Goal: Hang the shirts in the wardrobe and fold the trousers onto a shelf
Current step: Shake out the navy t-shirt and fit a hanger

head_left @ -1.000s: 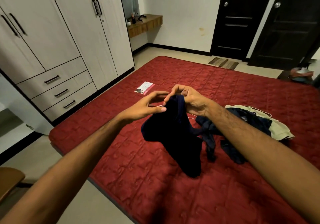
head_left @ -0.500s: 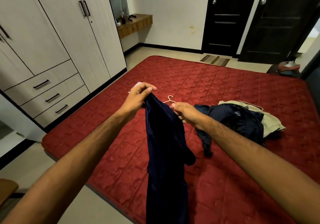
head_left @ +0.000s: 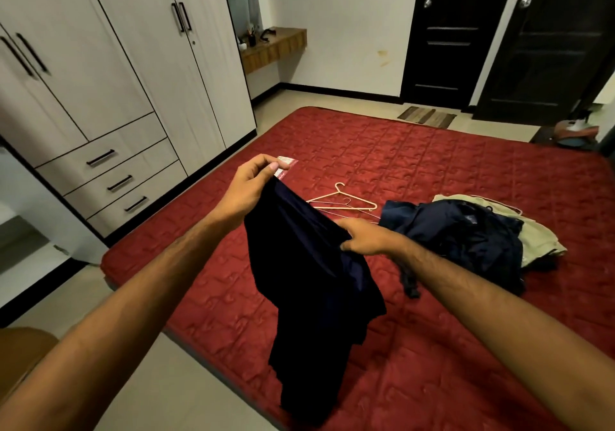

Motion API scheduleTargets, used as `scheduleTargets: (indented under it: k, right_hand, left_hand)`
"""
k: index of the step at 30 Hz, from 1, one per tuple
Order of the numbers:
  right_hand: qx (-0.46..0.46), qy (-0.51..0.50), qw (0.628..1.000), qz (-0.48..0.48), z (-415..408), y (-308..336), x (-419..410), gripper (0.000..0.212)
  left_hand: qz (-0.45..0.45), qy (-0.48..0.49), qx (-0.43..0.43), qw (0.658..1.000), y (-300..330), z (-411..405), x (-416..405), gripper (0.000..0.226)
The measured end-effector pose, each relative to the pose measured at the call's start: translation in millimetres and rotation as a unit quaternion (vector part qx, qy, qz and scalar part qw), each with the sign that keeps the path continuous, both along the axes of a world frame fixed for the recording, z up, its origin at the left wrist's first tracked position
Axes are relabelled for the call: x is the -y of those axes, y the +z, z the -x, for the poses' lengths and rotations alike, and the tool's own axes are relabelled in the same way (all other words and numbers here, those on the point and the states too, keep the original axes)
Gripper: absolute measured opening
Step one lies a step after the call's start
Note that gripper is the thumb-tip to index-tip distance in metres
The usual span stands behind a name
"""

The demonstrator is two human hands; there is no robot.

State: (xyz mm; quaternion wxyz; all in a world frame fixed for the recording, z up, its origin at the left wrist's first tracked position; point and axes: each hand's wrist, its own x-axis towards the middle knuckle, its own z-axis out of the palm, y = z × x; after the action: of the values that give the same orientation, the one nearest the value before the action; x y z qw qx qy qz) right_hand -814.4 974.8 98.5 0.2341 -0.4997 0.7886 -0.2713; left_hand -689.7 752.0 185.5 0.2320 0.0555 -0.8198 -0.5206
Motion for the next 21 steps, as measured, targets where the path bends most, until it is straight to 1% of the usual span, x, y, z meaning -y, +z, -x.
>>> scheduleTargets:
  k: [2, 3, 4, 6, 7, 9, 10, 11, 12, 13, 14, 16, 17, 18, 19, 20, 21]
  right_hand:
    - [0.017, 0.021, 0.999, -0.037, 6.9, 0.6, -9.3, 0.032]
    - [0.04, 0.017, 0.998, -0.036, 8.4, 2.9, -13.5, 0.035]
    - [0.066, 0.003, 0.998, -0.023, 10.7, 4.3, -17.0, 0.038]
    - [0.126, -0.069, 0.989, 0.032, 17.6, 3.1, -19.8, 0.042]
    - [0.154, -0.119, 0.979, 0.066, 21.5, 1.2, -18.2, 0.044]
    - [0.177, -0.202, 0.955, 0.129, 26.1, -0.1, -12.8, 0.044]
    - [0.165, -0.233, 0.946, 0.155, 25.5, 2.7, -10.2, 0.04]
    - [0.138, -0.26, 0.939, 0.179, 25.4, 5.0, -7.9, 0.037]
    - [0.102, -0.287, 0.931, 0.2, 23.4, 9.1, -7.8, 0.035]
    - [0.062, -0.315, 0.921, 0.22, 21.0, 12.8, -8.5, 0.033]
    - [0.024, -0.342, 0.908, 0.239, 18.4, 15.2, -10.4, 0.029]
    - [-0.031, -0.382, 0.883, 0.271, 12.5, 19.4, -15.3, 0.014]
    - [-0.046, -0.391, 0.876, 0.277, 12.1, 19.8, -17.2, 0.01]
    - [-0.055, -0.394, 0.875, 0.276, 11.0, 21.4, -19.6, 0.014]
    - [-0.069, -0.393, 0.878, 0.264, 10.6, 23.1, -21.8, 0.019]
    - [-0.105, -0.386, 0.885, 0.237, 10.8, 25.8, -24.7, 0.022]
    - [-0.165, -0.373, 0.892, 0.196, 12.1, 29.2, -27.8, 0.02]
  left_hand:
    - [0.092, -0.023, 0.028, 0.995, 3.1, -9.4, 16.8, 0.015]
    - [0.133, -0.042, 0.051, 0.989, 4.7, -14.9, 25.1, 0.015]
    - [0.173, -0.056, 0.07, 0.981, 6.2, -20.2, 32.2, 0.02]
    - [0.267, -0.076, 0.092, 0.956, 8.9, -29.8, 42.5, 0.039]
    - [0.328, -0.091, 0.105, 0.934, 9.6, -32.8, 46.2, 0.046]
    - [0.453, -0.091, 0.16, 0.872, 8.3, -36.2, 53.3, 0.051]
    - [0.499, -0.064, 0.191, 0.843, 5.0, -37.5, 57.3, 0.048]
    - [0.522, -0.029, 0.213, 0.825, -0.3, -39.1, 62.1, 0.042]
    - [0.518, 0.004, 0.222, 0.826, -6.0, -41.6, 66.3, 0.033]
    - [0.486, 0.027, 0.223, 0.844, -13.3, -46.1, 71.4, 0.025]
    - [0.427, 0.042, 0.213, 0.878, -22.3, -51.3, 77.7, 0.024]
    - [0.245, 0.067, 0.18, 0.95, -39.8, -60.7, 89.5, 0.026]
    - [0.155, 0.074, 0.166, 0.971, -45.6, -64.5, 91.9, 0.022]
    - [0.09, 0.079, 0.153, 0.981, -50.4, -66.8, 91.6, 0.017]
    - [0.05, 0.088, 0.142, 0.985, -53.8, -68.3, 89.8, 0.014]
    - [0.026, 0.098, 0.128, 0.987, -56.0, -68.4, 89.6, 0.014]
    - [0.022, 0.109, 0.115, 0.987, -54.9, -69.0, 89.5, 0.016]
